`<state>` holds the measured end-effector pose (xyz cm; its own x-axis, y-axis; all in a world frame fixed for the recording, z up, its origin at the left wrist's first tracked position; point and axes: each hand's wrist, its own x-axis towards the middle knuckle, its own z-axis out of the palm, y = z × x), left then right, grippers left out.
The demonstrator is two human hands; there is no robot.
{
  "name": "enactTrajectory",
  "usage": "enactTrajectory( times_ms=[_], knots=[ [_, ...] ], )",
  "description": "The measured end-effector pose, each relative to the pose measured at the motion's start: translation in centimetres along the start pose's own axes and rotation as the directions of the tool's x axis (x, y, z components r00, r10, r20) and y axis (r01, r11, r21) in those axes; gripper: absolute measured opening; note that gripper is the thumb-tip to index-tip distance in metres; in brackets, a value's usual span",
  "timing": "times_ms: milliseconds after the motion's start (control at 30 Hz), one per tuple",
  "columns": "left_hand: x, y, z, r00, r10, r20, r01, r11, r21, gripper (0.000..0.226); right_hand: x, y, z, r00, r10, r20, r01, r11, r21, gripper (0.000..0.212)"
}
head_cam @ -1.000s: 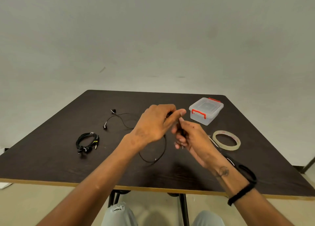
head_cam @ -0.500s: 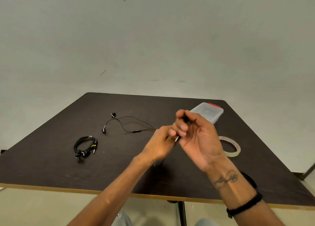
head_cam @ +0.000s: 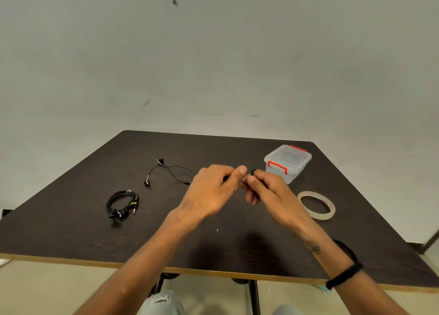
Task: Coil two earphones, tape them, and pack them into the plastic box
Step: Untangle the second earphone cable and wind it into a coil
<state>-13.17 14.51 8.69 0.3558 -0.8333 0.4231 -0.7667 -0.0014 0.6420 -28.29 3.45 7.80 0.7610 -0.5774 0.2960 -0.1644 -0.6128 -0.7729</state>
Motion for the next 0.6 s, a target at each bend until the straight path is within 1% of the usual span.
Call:
enactTrajectory(
  times_ms=[67,133,200,267,367,433,500,533,567,600],
  knots=[
    [0.8,0.1,-0.6,0.999,0.018,-0.035,-0.017,1.000,0.021,0.059,-0.3,-0.5,0.4,0.995,0.073,0.064,-0.082,0.985,0.152,0.037],
    [1.4,0.0,-0.8,0.998,0.050,-0.048,-0.049,0.998,0.028,0.061,-0.6,-1.2,0.8,0.985,0.129,0.112,-0.158,0.937,0.310,0.042],
    [1.8,-0.1,-0.7,0.996,0.073,-0.045,-0.073,0.997,0.003,0.064,-0.9,-1.6,1.3,0.971,0.166,0.173,-0.226,0.875,0.428,0.047],
    [1.8,-0.3,-0.3,0.996,0.081,-0.024,-0.082,0.996,-0.041,0.065,-1.4,-1.9,1.6,0.946,0.211,0.247,-0.315,0.782,0.538,0.049],
    [1.3,-0.4,0.6,0.999,0.050,-0.018,-0.052,0.990,-0.132,0.066,-2.1,-2.3,1.8,0.916,0.209,0.343,-0.399,0.565,0.722,0.048],
    [0.9,-0.6,1.4,1.000,0.000,-0.007,-0.002,0.980,-0.197,0.064,-2.3,-2.7,1.6,0.914,0.148,0.378,-0.404,0.397,0.824,0.046],
    [0.5,-0.8,2.2,0.999,-0.042,0.016,0.045,0.971,-0.233,0.064,-2.3,-3.2,1.5,0.930,0.083,0.359,-0.368,0.265,0.891,0.047],
    [0.4,-1.1,2.6,0.998,-0.059,0.035,0.066,0.962,-0.263,0.062,-2.1,-3.6,1.4,0.941,0.069,0.331,-0.338,0.220,0.915,0.048],
    [0.1,-1.2,3.0,0.996,-0.073,0.051,0.085,0.950,-0.301,0.054,-1.8,-3.9,1.4,0.953,0.072,0.296,-0.304,0.187,0.934,0.048],
    [-0.1,-1.3,3.3,0.995,-0.080,0.065,0.097,0.940,-0.326,0.041,-1.6,-4.3,1.3,0.963,0.086,0.255,-0.267,0.166,0.949,0.048]
  ],
)
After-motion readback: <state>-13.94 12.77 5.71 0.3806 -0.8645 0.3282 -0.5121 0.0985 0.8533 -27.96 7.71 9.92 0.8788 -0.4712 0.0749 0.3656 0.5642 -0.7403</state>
